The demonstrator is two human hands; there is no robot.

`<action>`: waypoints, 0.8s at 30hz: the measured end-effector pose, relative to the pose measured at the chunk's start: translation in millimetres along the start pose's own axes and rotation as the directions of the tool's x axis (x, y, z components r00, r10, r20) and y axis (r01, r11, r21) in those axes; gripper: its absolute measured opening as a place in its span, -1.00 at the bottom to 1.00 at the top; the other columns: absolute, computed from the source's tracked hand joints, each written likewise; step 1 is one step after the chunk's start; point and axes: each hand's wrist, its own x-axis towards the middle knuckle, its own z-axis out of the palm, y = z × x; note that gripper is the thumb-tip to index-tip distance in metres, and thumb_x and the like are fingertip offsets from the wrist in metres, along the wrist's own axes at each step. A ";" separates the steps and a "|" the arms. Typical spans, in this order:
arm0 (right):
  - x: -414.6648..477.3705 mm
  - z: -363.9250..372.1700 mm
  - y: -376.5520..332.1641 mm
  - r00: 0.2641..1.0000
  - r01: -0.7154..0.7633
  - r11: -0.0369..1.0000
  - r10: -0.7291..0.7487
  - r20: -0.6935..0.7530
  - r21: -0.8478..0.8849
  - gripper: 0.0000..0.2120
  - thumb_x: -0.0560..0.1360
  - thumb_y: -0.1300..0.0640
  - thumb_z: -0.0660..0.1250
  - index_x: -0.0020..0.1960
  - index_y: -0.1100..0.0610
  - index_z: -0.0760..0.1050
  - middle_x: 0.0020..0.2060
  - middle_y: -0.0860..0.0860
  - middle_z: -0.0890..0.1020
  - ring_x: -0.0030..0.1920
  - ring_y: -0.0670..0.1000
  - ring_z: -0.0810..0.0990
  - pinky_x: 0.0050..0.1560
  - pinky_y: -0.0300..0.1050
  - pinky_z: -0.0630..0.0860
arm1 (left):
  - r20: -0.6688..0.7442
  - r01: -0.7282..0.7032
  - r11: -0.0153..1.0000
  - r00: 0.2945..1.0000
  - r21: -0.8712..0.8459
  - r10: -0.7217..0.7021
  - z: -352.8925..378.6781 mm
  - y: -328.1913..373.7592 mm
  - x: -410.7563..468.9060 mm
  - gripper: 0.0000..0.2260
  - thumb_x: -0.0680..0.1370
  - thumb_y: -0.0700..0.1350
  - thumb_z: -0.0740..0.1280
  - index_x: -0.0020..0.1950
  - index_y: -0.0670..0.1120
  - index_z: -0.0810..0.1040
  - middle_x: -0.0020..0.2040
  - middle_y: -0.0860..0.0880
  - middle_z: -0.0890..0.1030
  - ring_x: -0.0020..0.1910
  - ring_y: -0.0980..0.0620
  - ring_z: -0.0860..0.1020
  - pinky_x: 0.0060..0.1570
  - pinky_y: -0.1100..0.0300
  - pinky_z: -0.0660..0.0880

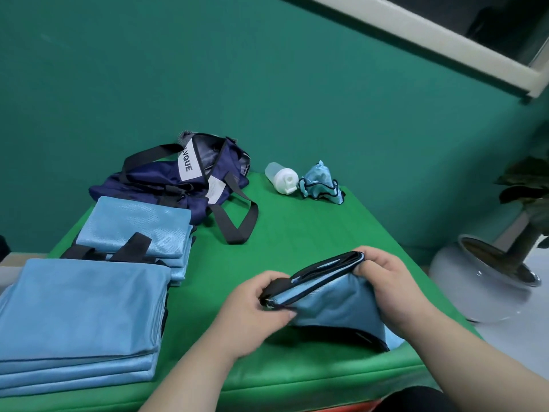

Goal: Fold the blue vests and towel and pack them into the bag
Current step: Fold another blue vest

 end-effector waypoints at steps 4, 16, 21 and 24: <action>-3.4 -5.9 3.6 1.000 -0.003 0.994 0.002 0.013 0.109 -0.78 0.31 0.30 0.28 -0.15 0.14 0.65 -0.15 0.20 0.66 -0.13 0.13 0.55 -0.10 -0.07 0.46 | -0.081 0.018 0.964 0.996 -0.264 -0.041 8.5 9.6 2.8 -0.75 0.35 -0.37 0.47 -0.08 -0.07 0.66 -0.17 0.00 0.68 -0.18 0.11 0.58 -0.14 0.32 0.50; -19.5 7.0 -0.2 0.998 0.040 0.997 -0.043 0.046 0.066 -0.78 0.38 0.36 0.46 -0.11 0.07 0.65 -0.14 0.14 0.67 -0.12 0.11 0.60 -0.04 -0.03 0.57 | -0.106 0.066 0.891 0.986 -0.449 -0.127 4.4 23.7 0.1 -0.70 0.27 -0.26 0.34 -0.03 -0.17 0.66 -0.03 -0.21 0.70 -0.06 -0.04 0.62 0.02 0.06 0.50; -24.4 -0.8 -22.1 0.992 0.123 0.992 -0.123 -0.007 0.015 -0.68 0.46 0.46 0.39 -0.16 0.02 0.64 -0.21 0.08 0.65 -0.19 0.07 0.57 -0.02 0.00 0.48 | -0.081 0.007 0.902 0.996 -0.432 -0.046 8.4 42.7 -10.9 -0.66 0.27 -0.09 0.49 0.02 -0.14 0.67 0.00 -0.13 0.71 -0.02 0.02 0.65 -0.05 0.28 0.54; -30.8 -5.2 -40.5 0.987 0.159 0.987 -0.158 -0.040 0.018 -0.82 0.33 0.27 0.45 -0.19 0.00 0.61 -0.26 0.04 0.60 -0.20 0.06 0.49 -0.04 0.03 0.40 | -0.159 -0.070 0.929 0.987 -0.362 0.013 15.1 70.4 -19.4 -0.78 0.33 -0.15 0.51 -0.03 -0.08 0.68 -0.08 -0.10 0.72 -0.10 0.09 0.64 -0.09 0.35 0.52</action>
